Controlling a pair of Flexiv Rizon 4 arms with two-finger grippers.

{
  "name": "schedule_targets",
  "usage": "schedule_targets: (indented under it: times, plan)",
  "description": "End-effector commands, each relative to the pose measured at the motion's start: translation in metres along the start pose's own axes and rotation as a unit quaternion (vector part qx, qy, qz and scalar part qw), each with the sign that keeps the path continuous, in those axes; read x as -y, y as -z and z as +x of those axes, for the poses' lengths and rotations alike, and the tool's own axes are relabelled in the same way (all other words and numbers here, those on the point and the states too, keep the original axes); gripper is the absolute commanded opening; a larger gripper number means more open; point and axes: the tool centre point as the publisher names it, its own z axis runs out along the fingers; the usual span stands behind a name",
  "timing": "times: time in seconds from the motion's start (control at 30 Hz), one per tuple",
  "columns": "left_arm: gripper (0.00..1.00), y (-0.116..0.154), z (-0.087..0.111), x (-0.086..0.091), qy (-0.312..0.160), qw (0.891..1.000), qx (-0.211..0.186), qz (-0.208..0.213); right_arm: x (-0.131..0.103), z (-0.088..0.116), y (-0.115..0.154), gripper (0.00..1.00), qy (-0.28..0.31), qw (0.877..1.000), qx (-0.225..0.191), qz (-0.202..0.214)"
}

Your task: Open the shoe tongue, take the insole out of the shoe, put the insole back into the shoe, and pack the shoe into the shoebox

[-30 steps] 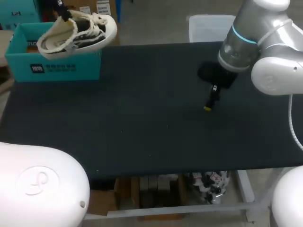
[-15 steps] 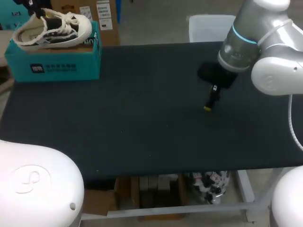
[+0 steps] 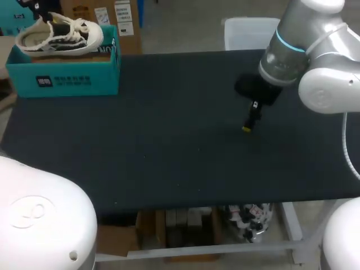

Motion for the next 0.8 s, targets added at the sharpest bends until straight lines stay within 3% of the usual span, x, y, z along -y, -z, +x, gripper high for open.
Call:
schedule_targets:
  times: [0.03,0.27,0.57,0.67,0.7,0.8]
  plan:
    - [0.0,-0.032,-0.031,-0.009,-0.002,0.995,-0.104,0.002,0.0,0.0,0.001,1.0,0.001,1.0,0.0,0.001]
    - [0.0,-0.074,-0.03,-0.024,-0.005,0.992,-0.128,-0.002,0.0,0.0,0.001,1.0,0.001,1.0,0.0,0.001]
    - [0.0,-0.107,-0.024,-0.029,-0.007,0.99,-0.143,-0.017,0.0,0.0,0.001,1.0,0.001,1.0,0.0,0.001]
    - [0.85,-0.113,-0.021,-0.028,-0.004,0.989,-0.143,-0.026,0.0,0.0,0.001,1.0,0.001,1.0,0.0,0.001]
    - [0.98,-0.113,-0.02,-0.027,-0.001,0.989,-0.143,-0.026,0.0,0.0,0.001,1.0,0.001,1.0,0.0,0.001]
    - [1.0,-0.106,-0.016,-0.024,-0.006,0.99,-0.137,-0.026,0.0,0.0,0.001,1.0,0.001,1.0,0.0,0.001]
